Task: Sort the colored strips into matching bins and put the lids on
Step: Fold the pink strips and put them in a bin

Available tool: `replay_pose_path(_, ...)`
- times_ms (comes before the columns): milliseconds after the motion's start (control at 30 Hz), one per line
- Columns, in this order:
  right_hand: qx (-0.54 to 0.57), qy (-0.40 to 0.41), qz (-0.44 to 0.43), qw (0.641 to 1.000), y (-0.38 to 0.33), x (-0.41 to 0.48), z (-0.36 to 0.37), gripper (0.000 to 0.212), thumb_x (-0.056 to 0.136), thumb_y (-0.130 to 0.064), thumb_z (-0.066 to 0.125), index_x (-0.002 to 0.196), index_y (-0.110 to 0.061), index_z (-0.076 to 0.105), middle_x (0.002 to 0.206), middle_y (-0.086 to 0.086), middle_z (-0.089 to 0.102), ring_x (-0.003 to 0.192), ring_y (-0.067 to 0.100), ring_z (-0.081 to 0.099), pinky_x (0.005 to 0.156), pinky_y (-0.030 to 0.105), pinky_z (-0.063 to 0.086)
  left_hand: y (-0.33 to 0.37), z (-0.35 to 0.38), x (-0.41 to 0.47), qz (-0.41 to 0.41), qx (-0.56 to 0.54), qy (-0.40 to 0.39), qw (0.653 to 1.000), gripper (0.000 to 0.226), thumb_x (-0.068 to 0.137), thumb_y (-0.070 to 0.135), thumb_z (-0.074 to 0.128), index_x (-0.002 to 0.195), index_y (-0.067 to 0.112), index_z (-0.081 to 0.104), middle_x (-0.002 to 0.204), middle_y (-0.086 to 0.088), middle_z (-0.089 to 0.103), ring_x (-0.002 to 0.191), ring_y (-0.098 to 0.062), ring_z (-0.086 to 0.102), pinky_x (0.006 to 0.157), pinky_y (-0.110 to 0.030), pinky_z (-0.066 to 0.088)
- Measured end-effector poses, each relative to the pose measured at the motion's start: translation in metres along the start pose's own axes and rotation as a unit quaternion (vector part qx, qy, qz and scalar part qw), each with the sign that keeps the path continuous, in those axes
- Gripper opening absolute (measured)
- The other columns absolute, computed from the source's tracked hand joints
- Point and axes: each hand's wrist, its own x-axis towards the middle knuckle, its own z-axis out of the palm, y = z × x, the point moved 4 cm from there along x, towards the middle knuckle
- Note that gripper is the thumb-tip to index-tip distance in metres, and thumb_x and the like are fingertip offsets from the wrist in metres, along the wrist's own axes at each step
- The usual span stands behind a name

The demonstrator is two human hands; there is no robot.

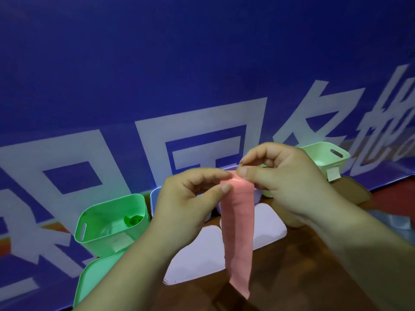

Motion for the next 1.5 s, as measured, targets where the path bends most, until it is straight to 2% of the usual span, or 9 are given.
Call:
replay_pose_path(133, -0.055, -0.041, -0.040, 0.997, 0.003, 0.012, -0.031, 0.009, 0.080, -0.019, 0.079, 0.084, -0.025, 0.075, 0.083, -0.007, 0.074, 0.079, 0.009, 0.071, 0.071, 0.025, 0.058, 0.008, 0.027, 0.012, -0.020, 0.000, 0.020, 1.000, 0.023, 0.082, 0.007, 0.076, 0.093, 0.027, 0.078, 0.085, 0.012, 0.077, 0.082, -0.007, 0.073, 0.068, -0.016, 0.056)
replay_pose_path(300, -0.072, -0.123, -0.043, 0.989, 0.015, 0.028, -0.074, 0.027, 0.075, -0.012, 0.083, 0.095, -0.027, 0.075, 0.088, -0.008, 0.076, 0.082, 0.011, 0.073, 0.076, 0.029, 0.062, 0.018, 0.067, 0.030, -0.031, 0.002, 0.049, 0.998, 0.025, 0.082, 0.006, 0.075, 0.090, 0.029, 0.075, 0.082, 0.017, 0.076, 0.079, -0.002, 0.073, 0.066, -0.010, 0.053)
replay_pose_path(433, -0.137, -0.129, -0.072, 0.979, 0.023, 0.040, -0.107, 0.020, 0.078, -0.026, 0.081, 0.096, -0.033, 0.075, 0.084, -0.016, 0.074, 0.081, 0.004, 0.071, 0.072, 0.022, 0.060, 0.025, 0.099, 0.041, -0.032, 0.040, 0.059, 0.997, 0.024, 0.082, 0.010, 0.076, 0.093, 0.031, 0.075, 0.082, 0.022, 0.075, 0.080, 0.002, 0.071, 0.067, -0.008, 0.052)
replay_pose_path(633, -0.104, -0.158, -0.077, 0.979, 0.031, 0.056, -0.148, 0.015, 0.077, -0.032, 0.080, 0.091, -0.030, 0.076, 0.083, -0.014, 0.075, 0.080, 0.004, 0.072, 0.070, 0.024, 0.059, 0.030, 0.139, 0.056, -0.024, 0.100, 0.071, 0.992, 0.025, 0.085, 0.016, 0.074, 0.091, 0.040, 0.074, 0.086, 0.023, 0.075, 0.085, 0.001, 0.071, 0.075, -0.013, 0.055)
replay_pose_path(800, -0.075, -0.183, -0.069, 0.978, 0.040, 0.065, -0.177, 0.007, 0.080, -0.023, 0.079, 0.086, -0.026, 0.076, 0.081, -0.010, 0.076, 0.078, 0.006, 0.072, 0.069, 0.019, 0.056, 0.032, 0.170, 0.068, 0.006, 0.162, 0.055, 0.985, 0.021, 0.089, 0.019, 0.070, 0.088, 0.040, 0.073, 0.091, 0.014, 0.070, 0.090, -0.006, 0.067, 0.077, -0.018, 0.053)
replay_pose_path(1033, -0.068, -0.172, -0.064, 0.981, 0.058, 0.073, -0.205, 0.006, 0.085, -0.017, 0.074, 0.085, -0.023, 0.074, 0.079, -0.004, 0.075, 0.076, 0.012, 0.071, 0.074, 0.031, 0.059, 0.026, 0.206, 0.076, -0.008, 0.054, 0.042, 0.998, 0.015, 0.092, 0.008, 0.065, 0.096, 0.023, 0.066, 0.081, 0.004, 0.069, 0.078, -0.015, 0.066, 0.073, -0.029, 0.055)
replay_pose_path(1167, -0.045, -0.163, -0.052, 0.984, 0.063, 0.077, -0.213, 0.006, 0.086, -0.017, 0.072, 0.083, -0.021, 0.074, 0.074, -0.001, 0.074, 0.073, 0.015, 0.070, 0.074, 0.033, 0.058, 0.028, 0.215, 0.081, 0.024, 0.064, 0.042, 0.997, 0.012, 0.092, 0.008, 0.065, 0.090, 0.019, 0.066, 0.079, 0.001, 0.066, 0.076, -0.023, 0.063, 0.072, -0.040, 0.055)
replay_pose_path(1333, -0.024, -0.156, -0.036, 0.987, 0.066, 0.086, -0.217, 0.007, 0.088, -0.016, 0.070, 0.083, -0.018, 0.074, 0.072, 0.004, 0.074, 0.073, 0.022, 0.071, 0.078, 0.045, 0.060, 0.026, 0.220, 0.089, 0.011, 0.027, 0.036, 0.999, 0.017, 0.083, 0.013, 0.076, 0.092, 0.025, 0.068, 0.083, -0.004, 0.070, 0.079, -0.025, 0.068, 0.075, -0.033, 0.059)
replay_pose_path(1500, -0.020, -0.170, -0.026, 0.985, 0.069, 0.095, -0.216, 0.006, 0.089, -0.018, 0.069, 0.085, -0.018, 0.074, 0.075, 0.005, 0.075, 0.075, 0.023, 0.072, 0.078, 0.043, 0.060, 0.024, 0.215, 0.100, 0.007, 0.020, 0.040, 0.999, 0.021, 0.078, 0.012, 0.079, 0.092, 0.026, 0.071, 0.082, -0.009, 0.070, 0.078, -0.031, 0.068, 0.074, -0.038, 0.060)
